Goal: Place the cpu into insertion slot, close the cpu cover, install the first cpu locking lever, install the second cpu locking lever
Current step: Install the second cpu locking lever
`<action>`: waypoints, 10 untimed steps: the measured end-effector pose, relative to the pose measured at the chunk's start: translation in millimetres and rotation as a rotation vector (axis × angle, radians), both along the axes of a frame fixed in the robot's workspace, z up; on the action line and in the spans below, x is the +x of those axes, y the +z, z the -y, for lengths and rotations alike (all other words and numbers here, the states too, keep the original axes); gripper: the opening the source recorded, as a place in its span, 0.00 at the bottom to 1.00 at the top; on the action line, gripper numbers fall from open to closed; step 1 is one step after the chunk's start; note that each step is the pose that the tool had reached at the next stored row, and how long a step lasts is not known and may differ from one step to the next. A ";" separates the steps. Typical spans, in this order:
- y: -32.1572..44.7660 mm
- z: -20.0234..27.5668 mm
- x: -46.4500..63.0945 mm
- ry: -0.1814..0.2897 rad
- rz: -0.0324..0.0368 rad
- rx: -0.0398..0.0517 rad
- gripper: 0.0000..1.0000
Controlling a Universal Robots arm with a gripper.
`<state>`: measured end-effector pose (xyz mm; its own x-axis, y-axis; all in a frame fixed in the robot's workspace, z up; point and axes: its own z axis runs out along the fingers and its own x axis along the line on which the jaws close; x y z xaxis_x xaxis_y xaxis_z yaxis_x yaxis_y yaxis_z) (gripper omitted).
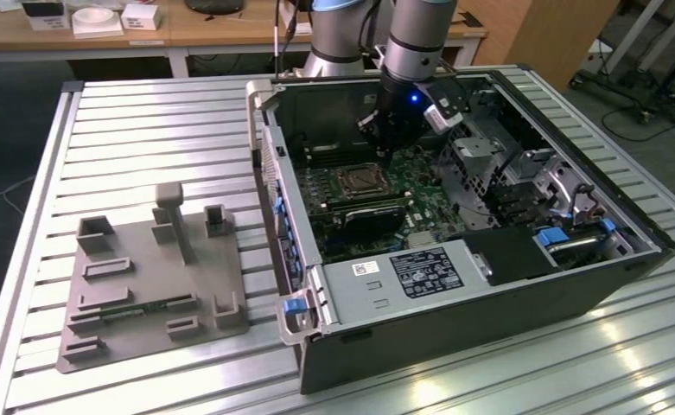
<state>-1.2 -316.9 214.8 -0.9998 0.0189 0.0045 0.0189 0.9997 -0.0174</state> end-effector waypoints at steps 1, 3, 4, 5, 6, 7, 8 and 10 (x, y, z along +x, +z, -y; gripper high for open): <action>0.0 0.0 0.0 0.000 0.0000 0.0001 0.10; 0.0 0.0 0.4 0.000 0.0001 0.0001 0.10; 0.0 0.0 1.8 0.000 -0.0001 0.0001 0.10; 0.0 0.0 3.8 0.000 -0.0005 0.0001 0.10; -0.1 0.1 5.9 0.000 -0.0008 0.0001 0.10; 0.0 0.2 8.3 0.000 -0.0013 0.0002 0.10; 0.0 0.6 9.0 0.000 -0.0015 -0.0001 0.10; 0.1 1.7 9.2 0.000 -0.0015 0.0000 0.10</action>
<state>8.0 -318.5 214.9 -0.9998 0.0189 0.0060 0.0188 0.9997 -0.0173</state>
